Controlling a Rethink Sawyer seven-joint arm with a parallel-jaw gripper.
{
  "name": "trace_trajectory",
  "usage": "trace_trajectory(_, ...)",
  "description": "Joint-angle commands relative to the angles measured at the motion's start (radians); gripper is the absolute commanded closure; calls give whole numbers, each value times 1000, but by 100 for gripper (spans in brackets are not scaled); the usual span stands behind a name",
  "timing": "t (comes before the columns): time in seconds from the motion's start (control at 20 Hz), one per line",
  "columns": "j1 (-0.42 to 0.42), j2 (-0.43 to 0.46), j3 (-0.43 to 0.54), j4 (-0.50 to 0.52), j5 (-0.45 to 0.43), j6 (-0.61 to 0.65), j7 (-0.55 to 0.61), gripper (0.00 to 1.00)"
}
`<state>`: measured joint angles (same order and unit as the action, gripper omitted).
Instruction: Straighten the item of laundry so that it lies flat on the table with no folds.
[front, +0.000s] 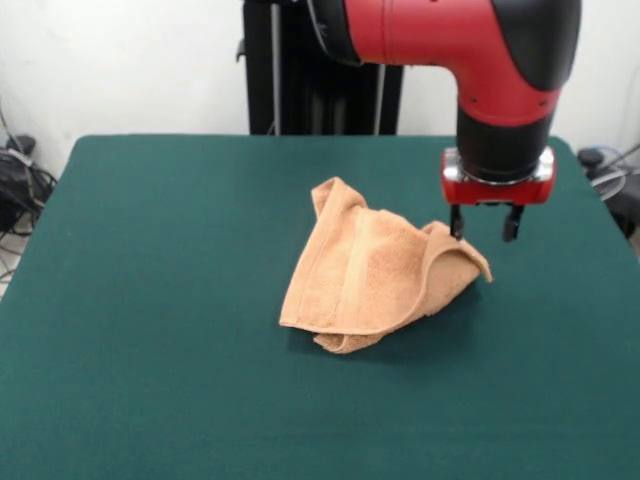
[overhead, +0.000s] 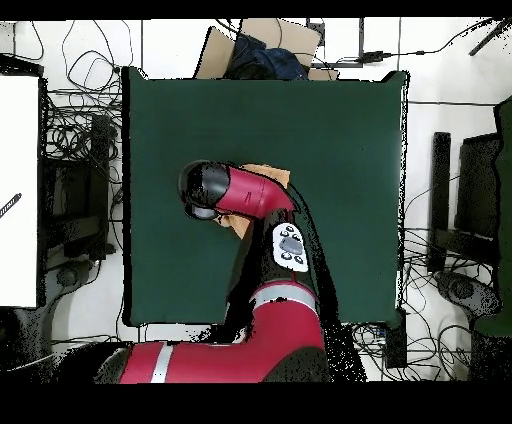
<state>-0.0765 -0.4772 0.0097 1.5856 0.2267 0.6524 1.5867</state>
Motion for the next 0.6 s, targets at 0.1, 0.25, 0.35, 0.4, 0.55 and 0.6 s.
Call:
trace_trajectory(0.1,-26,43,109,83,54,-137,189,0)
trace_trajectory(0.25,-21,37,105,91,57,-149,197,0)
trace_trajectory(0.35,-22,37,106,92,58,-149,193,0)
trace_trajectory(0.4,-21,34,105,95,58,-150,194,0)
trace_trajectory(0.55,-15,23,101,108,59,-166,204,0)
trace_trajectory(0.6,-13,19,100,111,60,-168,207,0)
